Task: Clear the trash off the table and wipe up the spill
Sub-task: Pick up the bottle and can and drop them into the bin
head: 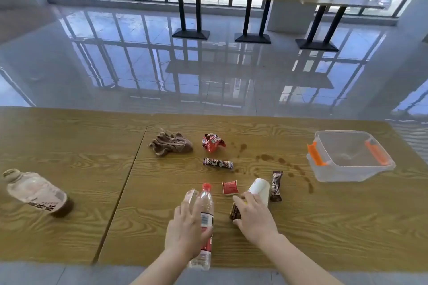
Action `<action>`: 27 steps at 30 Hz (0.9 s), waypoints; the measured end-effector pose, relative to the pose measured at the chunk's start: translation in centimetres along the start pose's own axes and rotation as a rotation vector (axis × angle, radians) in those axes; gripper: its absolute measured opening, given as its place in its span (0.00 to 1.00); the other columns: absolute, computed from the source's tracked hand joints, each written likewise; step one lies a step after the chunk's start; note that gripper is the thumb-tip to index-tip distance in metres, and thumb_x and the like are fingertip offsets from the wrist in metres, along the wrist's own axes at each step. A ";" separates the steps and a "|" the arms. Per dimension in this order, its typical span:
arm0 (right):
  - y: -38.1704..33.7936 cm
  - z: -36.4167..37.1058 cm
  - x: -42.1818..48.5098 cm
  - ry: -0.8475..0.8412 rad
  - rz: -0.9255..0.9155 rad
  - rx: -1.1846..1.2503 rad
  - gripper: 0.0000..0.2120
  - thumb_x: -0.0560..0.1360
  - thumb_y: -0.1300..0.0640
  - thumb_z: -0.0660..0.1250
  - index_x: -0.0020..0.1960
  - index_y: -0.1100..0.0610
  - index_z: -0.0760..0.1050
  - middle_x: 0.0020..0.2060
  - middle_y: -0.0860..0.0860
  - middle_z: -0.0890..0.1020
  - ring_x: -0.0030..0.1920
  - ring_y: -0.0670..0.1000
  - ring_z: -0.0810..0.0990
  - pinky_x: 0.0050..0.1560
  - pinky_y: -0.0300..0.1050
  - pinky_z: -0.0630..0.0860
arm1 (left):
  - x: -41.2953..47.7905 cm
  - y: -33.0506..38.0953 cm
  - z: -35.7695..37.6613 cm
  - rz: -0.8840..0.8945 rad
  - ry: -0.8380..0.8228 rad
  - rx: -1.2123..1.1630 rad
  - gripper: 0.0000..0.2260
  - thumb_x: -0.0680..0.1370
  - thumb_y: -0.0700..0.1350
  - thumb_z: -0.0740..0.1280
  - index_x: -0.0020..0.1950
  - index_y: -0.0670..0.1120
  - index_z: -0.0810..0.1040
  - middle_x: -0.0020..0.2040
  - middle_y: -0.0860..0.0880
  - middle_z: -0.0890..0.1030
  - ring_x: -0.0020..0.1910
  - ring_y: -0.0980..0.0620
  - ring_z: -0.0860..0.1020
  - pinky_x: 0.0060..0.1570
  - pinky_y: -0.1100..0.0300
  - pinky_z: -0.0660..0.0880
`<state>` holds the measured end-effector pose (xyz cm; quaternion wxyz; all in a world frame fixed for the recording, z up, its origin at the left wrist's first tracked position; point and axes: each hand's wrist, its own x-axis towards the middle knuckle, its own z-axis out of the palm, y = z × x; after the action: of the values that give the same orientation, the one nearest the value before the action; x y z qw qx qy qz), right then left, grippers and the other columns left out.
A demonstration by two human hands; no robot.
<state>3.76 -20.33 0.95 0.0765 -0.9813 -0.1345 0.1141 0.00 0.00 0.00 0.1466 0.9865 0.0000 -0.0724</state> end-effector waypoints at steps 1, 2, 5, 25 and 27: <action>0.1 0.3 0.0 -0.022 0.005 -0.014 0.30 0.75 0.46 0.69 0.74 0.51 0.63 0.68 0.53 0.69 0.68 0.56 0.66 0.69 0.53 0.67 | -0.1 0.3 0.2 -0.020 -0.041 -0.013 0.39 0.74 0.65 0.63 0.77 0.56 0.46 0.71 0.47 0.61 0.64 0.48 0.66 0.52 0.56 0.76; 0.1 0.5 0.0 -0.016 0.013 -0.021 0.30 0.75 0.47 0.69 0.73 0.51 0.63 0.68 0.53 0.69 0.67 0.56 0.66 0.69 0.53 0.66 | -0.2 0.5 0.6 -0.042 -0.053 -0.020 0.40 0.74 0.65 0.64 0.77 0.56 0.45 0.71 0.47 0.61 0.65 0.48 0.65 0.51 0.57 0.76; 0.4 1.2 -0.2 -0.001 0.005 -0.066 0.32 0.73 0.52 0.71 0.74 0.52 0.63 0.67 0.55 0.69 0.67 0.57 0.67 0.69 0.53 0.66 | -0.7 1.1 1.8 -0.076 -0.074 -0.020 0.42 0.73 0.62 0.68 0.77 0.55 0.46 0.71 0.48 0.60 0.67 0.49 0.64 0.50 0.59 0.77; 2.4 -0.3 -4.1 0.213 0.131 0.083 0.37 0.69 0.57 0.70 0.75 0.48 0.62 0.63 0.52 0.73 0.61 0.54 0.70 0.57 0.48 0.72 | 0.9 5.6 -0.7 0.055 0.086 -0.222 0.37 0.68 0.54 0.70 0.75 0.55 0.58 0.56 0.51 0.67 0.50 0.53 0.67 0.39 0.60 0.70; 2.5 -0.6 -4.8 0.239 0.172 0.090 0.36 0.69 0.56 0.70 0.75 0.48 0.63 0.63 0.52 0.73 0.61 0.54 0.70 0.57 0.48 0.73 | 1.5 6.0 -1.0 0.112 0.070 -0.223 0.38 0.69 0.54 0.71 0.75 0.55 0.58 0.56 0.51 0.68 0.51 0.52 0.68 0.40 0.59 0.71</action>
<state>0.04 -24.18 2.09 0.1255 -0.9914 -0.0349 0.0086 1.74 -5.48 2.46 0.2590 0.9645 -0.0419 -0.0291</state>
